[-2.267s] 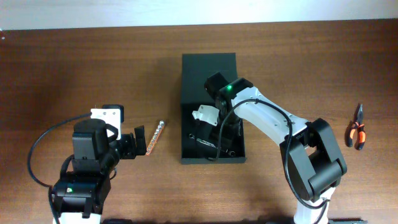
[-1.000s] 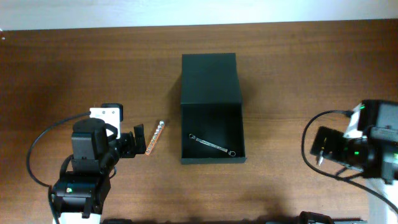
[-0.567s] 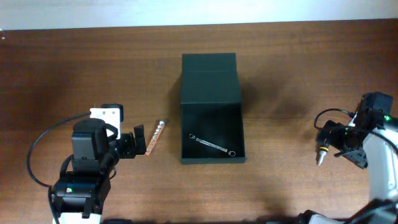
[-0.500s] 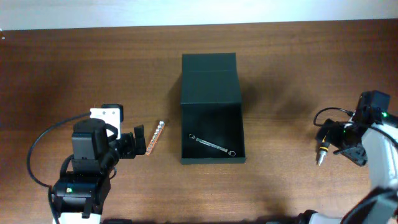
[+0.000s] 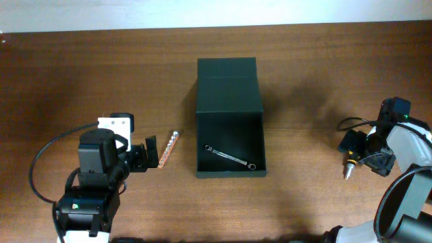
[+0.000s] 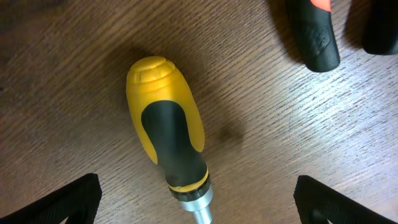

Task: Pack container
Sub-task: 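Grasp the yellow-black screwdriver with the right gripper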

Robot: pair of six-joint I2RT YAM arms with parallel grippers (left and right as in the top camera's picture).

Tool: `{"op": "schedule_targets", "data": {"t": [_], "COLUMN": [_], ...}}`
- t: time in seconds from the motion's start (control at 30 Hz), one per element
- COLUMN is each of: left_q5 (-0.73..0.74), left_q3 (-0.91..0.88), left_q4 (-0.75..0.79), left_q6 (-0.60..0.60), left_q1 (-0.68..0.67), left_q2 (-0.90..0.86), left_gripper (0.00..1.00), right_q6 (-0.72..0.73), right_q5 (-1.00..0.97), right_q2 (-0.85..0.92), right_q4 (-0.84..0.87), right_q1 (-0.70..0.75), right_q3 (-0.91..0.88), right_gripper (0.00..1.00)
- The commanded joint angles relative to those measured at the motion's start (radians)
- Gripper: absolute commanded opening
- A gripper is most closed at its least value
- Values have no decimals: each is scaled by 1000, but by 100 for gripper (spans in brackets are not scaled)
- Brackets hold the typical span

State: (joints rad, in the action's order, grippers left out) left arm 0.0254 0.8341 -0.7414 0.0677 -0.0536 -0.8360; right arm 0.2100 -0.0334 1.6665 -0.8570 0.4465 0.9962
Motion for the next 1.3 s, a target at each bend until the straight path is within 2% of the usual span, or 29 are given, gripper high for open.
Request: {"op": "schedule_targets", "data": {"t": [0.0,0.67,0.77,0.83,0.93,1.0,1.23,1.27], "left_q5": [-4,-3,-4,-4,-4,-3,-3,-3], "left_q3": [16,16,16,16,16,16,16,16], "left_q4": [0,1,1,1,2,2,1,1], "left_q6": [-16,-16,-16,-16,-16,-16,-16,-16], "left_q1": [4,4,4,4,4,4,4,4], "left_q2": [-1,-1,-1,-1,-1,-1,-1,-1], "left_gripper": [99,99,99,99,99,99,99,99], "right_q6": [8,8,8,9,9,8,8,8], "right_q5": [-4,-1,14,39,41,41,41,41], "right_q2": [26,29,29,29,29,29,29,29], "right_q4": [19,271,270,270,270,270,270,270], "right_q1": [5,5,5,5,5,5,5,5], "right_q3": [-17,-194,-194,-194,-194,-194,-194,-194], "right_gripper": [100,94,85,70,65,57,44,40]}}
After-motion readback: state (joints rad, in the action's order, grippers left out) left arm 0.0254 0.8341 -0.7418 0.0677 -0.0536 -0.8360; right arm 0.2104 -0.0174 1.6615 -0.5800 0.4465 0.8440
